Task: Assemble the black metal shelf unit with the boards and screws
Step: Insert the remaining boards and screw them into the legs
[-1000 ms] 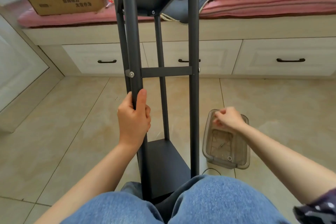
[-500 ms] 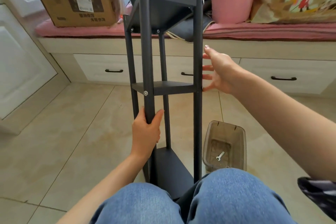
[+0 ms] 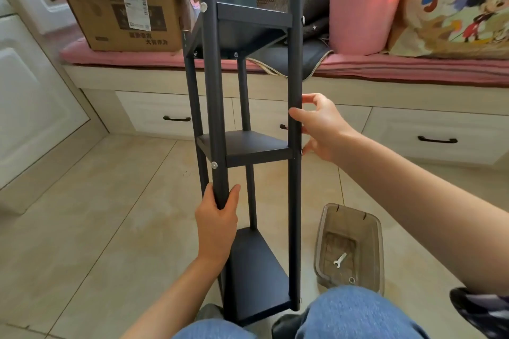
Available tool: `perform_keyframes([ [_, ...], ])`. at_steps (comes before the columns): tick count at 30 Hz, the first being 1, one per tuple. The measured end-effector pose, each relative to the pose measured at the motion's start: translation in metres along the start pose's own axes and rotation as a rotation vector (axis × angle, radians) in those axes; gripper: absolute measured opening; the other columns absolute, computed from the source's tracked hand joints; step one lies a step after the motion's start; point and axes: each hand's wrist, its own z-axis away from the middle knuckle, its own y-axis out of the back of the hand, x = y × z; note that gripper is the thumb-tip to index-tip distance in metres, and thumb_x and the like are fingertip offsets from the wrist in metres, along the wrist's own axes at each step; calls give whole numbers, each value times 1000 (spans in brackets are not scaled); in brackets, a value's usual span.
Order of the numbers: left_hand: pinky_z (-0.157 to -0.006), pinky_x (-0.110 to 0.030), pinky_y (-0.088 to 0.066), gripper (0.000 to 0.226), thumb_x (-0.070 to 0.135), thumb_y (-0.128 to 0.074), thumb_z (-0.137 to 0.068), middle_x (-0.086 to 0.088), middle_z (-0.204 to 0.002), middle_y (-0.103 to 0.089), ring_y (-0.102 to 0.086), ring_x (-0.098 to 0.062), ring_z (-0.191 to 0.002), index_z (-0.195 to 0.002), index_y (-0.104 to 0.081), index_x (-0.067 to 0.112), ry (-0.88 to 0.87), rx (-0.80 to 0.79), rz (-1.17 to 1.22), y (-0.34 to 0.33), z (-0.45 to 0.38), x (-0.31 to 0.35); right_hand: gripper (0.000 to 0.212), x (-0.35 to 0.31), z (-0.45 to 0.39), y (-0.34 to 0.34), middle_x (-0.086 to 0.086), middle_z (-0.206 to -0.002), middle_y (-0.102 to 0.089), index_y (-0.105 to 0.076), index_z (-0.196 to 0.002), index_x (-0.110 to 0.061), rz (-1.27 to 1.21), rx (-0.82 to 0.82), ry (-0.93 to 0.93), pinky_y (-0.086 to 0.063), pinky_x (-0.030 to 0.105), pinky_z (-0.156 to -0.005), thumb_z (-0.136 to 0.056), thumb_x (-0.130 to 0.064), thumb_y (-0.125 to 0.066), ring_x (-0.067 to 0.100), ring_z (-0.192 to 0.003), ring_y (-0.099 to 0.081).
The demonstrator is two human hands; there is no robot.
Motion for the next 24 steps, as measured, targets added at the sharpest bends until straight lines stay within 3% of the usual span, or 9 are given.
perform_keyframes([
  [2, -45, -43, -41, 35, 25, -68, -95, 10, -55, -41, -40, -22, -50, -70, -53, 45, -6, 6, -20, 0, -4, -5, 34, 3, -5, -4, 9, -116, -60, -45, -127, -23, 7, 2, 28, -51, 57, -87, -97, -15, -59, 31, -112, -58],
  [6, -44, -47, -42, 31, 27, -69, -94, 8, -53, -40, -39, -23, -48, -74, -54, 45, 29, 24, -13, -1, -4, -17, 29, 12, -11, -9, 9, -111, -64, -47, -123, -24, -15, 10, 102, -52, 34, -63, -98, -14, -57, 26, -104, -64],
  [11, -44, -27, -46, 12, 29, -67, -93, 5, -52, -51, -48, -13, -44, -92, -56, 32, 62, -14, 17, 0, 3, -36, 28, 34, -5, -10, 5, -108, -64, -45, -123, -24, 49, -1, 222, -60, 36, -76, -99, -14, -56, 17, -97, -67],
  [16, -62, -15, -49, 11, 24, -67, -95, -2, -66, -64, -62, -10, -60, -98, -57, 24, 134, -224, -32, -1, 9, -47, 30, 47, 2, -2, 2, -112, -60, -44, -127, -23, 89, -30, 300, -59, 29, -73, -100, -15, -54, 14, -98, -67],
  [20, -66, -5, -45, 17, 32, -64, -97, 6, -85, -68, -64, -4, -80, -104, -58, 18, 258, -456, -178, -2, 11, -53, 29, 61, 8, 11, 1, -116, -57, -44, -127, -22, 134, -39, 301, -57, 22, -66, -100, -14, -53, 14, -99, -67],
  [22, -64, -5, -44, 20, 33, -62, -98, 11, -88, -63, -61, -2, -81, -111, -56, 18, 254, -527, -257, -5, 12, -52, 25, 66, 10, 19, 0, -117, -57, -46, -120, -28, 128, -35, 297, -56, 20, -64, -100, -14, -53, 13, -100, -67],
  [24, -62, -7, -42, 14, 31, -61, -99, 12, -83, -59, -57, 3, -72, -105, -54, 21, 235, -575, -299, -8, 15, -51, 25, 71, 12, 26, 2, -117, -58, -47, -114, -33, 121, -42, 289, -57, 23, -68, -100, -13, -53, 15, -103, -66],
])
